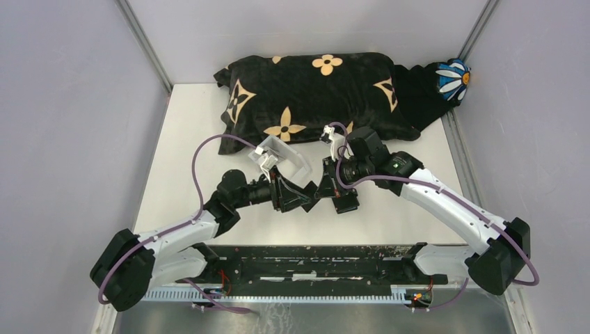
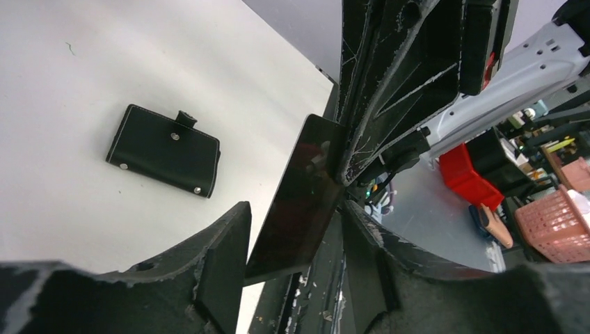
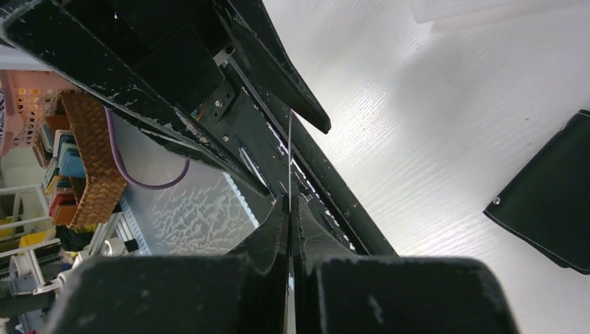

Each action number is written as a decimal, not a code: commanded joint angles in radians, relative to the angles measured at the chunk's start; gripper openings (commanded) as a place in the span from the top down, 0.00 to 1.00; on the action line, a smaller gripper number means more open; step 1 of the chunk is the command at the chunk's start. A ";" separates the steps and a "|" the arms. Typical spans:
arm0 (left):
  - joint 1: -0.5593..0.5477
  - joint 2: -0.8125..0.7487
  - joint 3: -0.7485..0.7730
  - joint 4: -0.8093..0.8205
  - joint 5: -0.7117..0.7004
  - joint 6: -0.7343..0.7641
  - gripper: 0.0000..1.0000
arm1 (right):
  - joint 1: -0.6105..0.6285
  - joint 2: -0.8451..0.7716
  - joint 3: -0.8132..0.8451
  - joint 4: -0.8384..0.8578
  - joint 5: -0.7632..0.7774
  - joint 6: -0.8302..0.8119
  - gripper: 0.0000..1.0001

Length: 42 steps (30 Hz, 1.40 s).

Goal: Put the credit cards into the card holder
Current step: Pick up the credit card from the storage box.

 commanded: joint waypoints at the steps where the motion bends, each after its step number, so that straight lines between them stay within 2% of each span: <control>1: -0.007 0.015 0.007 0.087 0.070 0.046 0.47 | -0.024 0.012 -0.002 0.064 -0.068 0.014 0.99; 4: -0.008 0.024 0.007 0.093 0.077 0.048 0.55 | -0.047 0.017 -0.016 0.070 -0.080 0.016 0.99; 10: -0.008 0.076 0.010 0.139 0.106 0.031 0.79 | -0.077 0.018 -0.043 0.112 -0.115 0.039 0.99; 13: -0.011 0.110 0.018 0.157 0.126 0.019 0.96 | -0.087 0.023 -0.045 0.123 -0.124 0.040 0.99; 18: -0.015 0.146 0.019 0.177 0.122 0.009 0.97 | -0.108 0.022 -0.047 0.136 -0.117 0.045 0.96; 19: -0.015 0.148 0.017 0.175 0.114 0.009 0.97 | -0.113 0.020 -0.047 0.134 -0.108 0.043 0.92; 23: -0.015 0.156 0.017 0.147 0.051 0.021 0.97 | -0.132 0.011 -0.040 0.108 -0.026 0.016 0.61; 26: -0.016 0.174 0.029 0.098 -0.027 0.028 0.97 | -0.139 -0.011 -0.040 0.104 0.071 0.001 0.49; 32: -0.039 0.244 0.071 0.033 -0.187 0.017 0.97 | -0.143 -0.049 -0.065 0.102 0.340 -0.009 0.46; 36: -0.085 0.281 0.089 0.003 -0.349 -0.016 0.97 | -0.144 -0.051 -0.096 0.079 0.519 -0.002 0.45; 42: -0.150 0.327 0.121 -0.029 -0.537 -0.067 0.97 | -0.140 0.009 -0.146 0.068 0.633 0.016 0.45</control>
